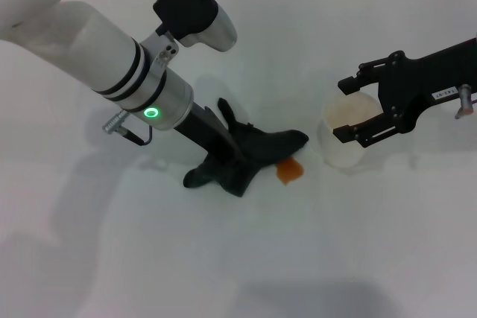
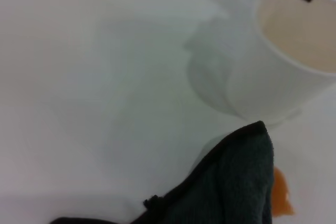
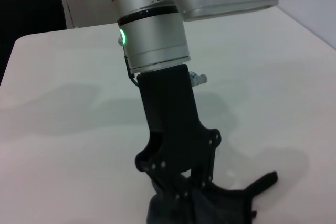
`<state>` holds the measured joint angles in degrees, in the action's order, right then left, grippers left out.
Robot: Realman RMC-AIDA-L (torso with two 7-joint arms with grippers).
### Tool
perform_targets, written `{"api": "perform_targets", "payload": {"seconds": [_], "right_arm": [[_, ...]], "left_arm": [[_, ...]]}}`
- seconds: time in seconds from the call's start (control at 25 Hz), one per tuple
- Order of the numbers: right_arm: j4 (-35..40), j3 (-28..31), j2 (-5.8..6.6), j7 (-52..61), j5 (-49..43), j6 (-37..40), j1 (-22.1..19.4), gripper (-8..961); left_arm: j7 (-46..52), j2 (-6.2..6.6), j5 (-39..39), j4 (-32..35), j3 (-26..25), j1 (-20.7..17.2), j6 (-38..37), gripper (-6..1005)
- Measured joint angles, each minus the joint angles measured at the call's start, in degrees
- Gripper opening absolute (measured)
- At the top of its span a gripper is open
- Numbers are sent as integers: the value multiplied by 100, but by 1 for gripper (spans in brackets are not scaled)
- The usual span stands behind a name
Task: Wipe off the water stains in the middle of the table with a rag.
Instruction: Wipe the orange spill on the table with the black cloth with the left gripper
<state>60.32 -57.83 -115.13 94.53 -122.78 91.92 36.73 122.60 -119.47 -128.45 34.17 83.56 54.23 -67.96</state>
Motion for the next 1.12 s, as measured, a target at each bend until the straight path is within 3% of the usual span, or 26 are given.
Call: {"api": "perform_targets", "payload": {"seconds": [0.32, 0.64, 1.12], "right_arm": [[-24, -9, -6, -41, 0, -39, 4, 841], [-32, -9, -16, -48, 1, -71, 8, 841], [-91, -101, -18, -49, 17, -209, 67, 841]], "left_arm": [[305, -1, -63, -18, 17, 7, 318, 103], [153, -25, 271, -30, 747, 138, 277, 103], [-125, -42, 914, -41, 1327, 355, 412, 103]]}}
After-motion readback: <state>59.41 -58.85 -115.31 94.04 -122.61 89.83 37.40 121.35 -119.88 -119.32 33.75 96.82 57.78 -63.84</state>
